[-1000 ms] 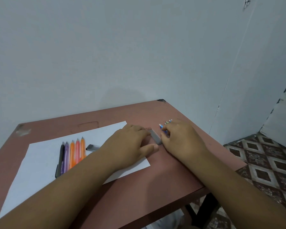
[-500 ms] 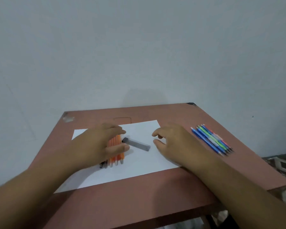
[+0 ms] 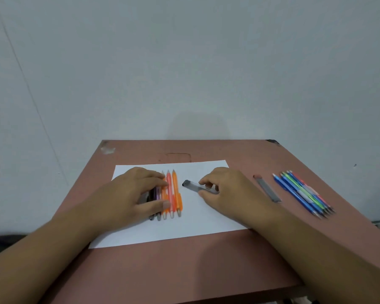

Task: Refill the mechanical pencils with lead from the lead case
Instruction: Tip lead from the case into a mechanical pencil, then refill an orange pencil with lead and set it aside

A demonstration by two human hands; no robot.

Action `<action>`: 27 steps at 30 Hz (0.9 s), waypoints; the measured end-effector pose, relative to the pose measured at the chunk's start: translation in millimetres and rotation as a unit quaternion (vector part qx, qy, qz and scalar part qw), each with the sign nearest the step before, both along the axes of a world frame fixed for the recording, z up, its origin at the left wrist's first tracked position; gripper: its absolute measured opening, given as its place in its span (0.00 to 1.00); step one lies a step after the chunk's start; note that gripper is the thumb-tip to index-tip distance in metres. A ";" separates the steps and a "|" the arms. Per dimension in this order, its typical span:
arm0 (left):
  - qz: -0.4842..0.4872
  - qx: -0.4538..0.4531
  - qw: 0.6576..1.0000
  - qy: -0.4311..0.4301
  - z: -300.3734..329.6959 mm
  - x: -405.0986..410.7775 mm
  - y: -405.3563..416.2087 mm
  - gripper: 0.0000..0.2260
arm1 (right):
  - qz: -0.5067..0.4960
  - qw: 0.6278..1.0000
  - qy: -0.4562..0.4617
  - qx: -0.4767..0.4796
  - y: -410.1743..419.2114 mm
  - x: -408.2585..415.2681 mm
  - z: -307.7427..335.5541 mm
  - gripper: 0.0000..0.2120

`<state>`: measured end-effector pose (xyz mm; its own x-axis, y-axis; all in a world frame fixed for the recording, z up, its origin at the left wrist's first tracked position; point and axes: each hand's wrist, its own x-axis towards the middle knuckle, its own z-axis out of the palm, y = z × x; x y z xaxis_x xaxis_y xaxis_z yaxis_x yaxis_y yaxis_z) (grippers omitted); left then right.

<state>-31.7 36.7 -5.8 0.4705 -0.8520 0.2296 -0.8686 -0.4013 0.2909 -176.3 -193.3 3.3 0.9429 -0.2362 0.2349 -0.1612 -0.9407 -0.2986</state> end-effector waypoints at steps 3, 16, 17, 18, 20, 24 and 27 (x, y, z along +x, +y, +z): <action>-0.002 -0.007 1.000 0.005 -1.9 0.5 0.1 0.36 | -0.042 0.999 -0.002 -0.012 -7.4 0.7 0.5 0.09; 0.022 -0.058 0.998 0.022 -8.1 12.6 5.2 0.26 | 0.061 0.993 -0.045 -0.087 -5.3 20.4 3.7 0.10; 0.024 -0.057 0.998 0.021 -8.2 14.4 6.3 0.26 | 0.090 0.990 -0.050 -0.096 -4.4 25.0 2.9 0.11; 0.026 -0.055 0.998 0.020 -7.3 15.5 7.2 0.26 | 0.118 0.987 -0.052 -0.100 -2.6 29.2 2.9 0.12; 0.027 -0.057 0.998 0.019 -6.0 17.7 8.9 0.26 | 0.168 0.979 -0.054 -0.103 0.6 37.1 2.3 0.13; 0.030 -0.072 0.996 0.031 -6.9 21.9 11.8 0.23 | 0.243 0.958 -0.080 -0.132 1.3 50.2 -0.8 0.11; 0.029 -0.082 0.995 0.043 -4.9 20.4 11.7 0.21 | 0.286 0.942 -0.089 -0.151 0.0 53.2 3.3 0.07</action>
<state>-11.4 48.4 -10.7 0.5416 -0.7774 0.3198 -0.8143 -0.3906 0.4294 -123.1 -193.3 6.6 0.8348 0.4014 0.3767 0.4251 -0.9049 0.0220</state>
